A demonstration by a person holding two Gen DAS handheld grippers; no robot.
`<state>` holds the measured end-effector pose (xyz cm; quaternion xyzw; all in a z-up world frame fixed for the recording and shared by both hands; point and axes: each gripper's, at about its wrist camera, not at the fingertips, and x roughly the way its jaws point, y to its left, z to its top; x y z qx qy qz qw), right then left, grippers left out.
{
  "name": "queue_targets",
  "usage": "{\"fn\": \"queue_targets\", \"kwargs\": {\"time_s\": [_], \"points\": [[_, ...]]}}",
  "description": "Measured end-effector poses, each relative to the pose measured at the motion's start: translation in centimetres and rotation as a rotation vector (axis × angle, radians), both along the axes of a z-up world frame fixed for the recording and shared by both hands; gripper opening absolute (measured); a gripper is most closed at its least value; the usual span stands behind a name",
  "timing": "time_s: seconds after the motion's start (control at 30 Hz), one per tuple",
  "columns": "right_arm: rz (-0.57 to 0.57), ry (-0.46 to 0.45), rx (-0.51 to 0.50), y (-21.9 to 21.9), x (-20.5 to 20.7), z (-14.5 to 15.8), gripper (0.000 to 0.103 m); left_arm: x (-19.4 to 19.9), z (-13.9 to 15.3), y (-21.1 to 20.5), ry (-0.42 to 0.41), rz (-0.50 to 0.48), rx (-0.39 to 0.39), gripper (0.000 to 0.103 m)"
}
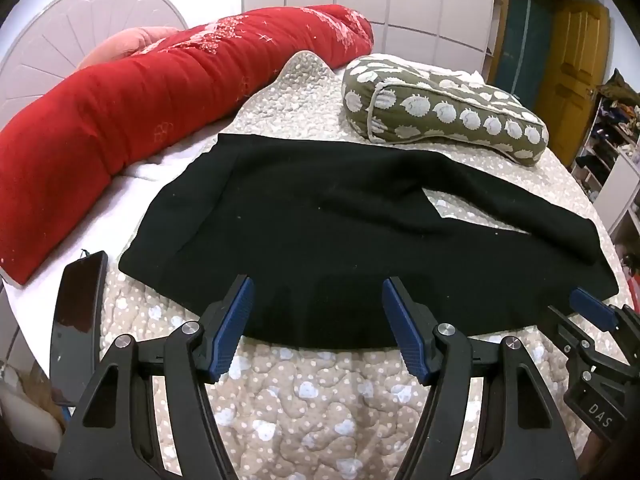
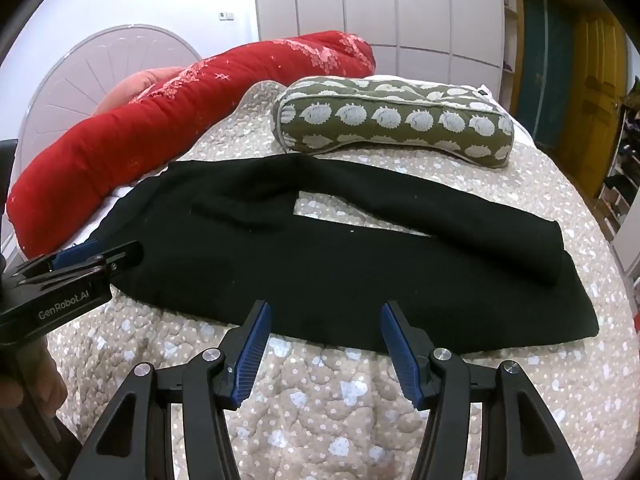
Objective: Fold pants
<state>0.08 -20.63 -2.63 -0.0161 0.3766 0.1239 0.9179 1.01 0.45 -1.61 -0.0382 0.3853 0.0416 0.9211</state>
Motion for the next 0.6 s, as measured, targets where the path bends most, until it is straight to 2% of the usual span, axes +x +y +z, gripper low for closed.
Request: {"fn": "queue_targets", "kwargs": {"time_s": [0.27,0.33,0.6], "points": [[-0.003,-0.004,0.003,-0.18,-0.03,0.07,0.055,-0.10,-0.20,-0.16,0.005,0.003,0.002,0.067],[-0.001,0.025,0.023,-0.33,-0.24,0.15,0.055,-0.16,-0.22,-0.07,0.007,0.006,-0.004,0.067],[0.002,0.001,-0.007,-0.01,-0.04,-0.52,0.055,-0.15,-0.20,0.27,0.014,0.018,-0.007,0.067]]}}
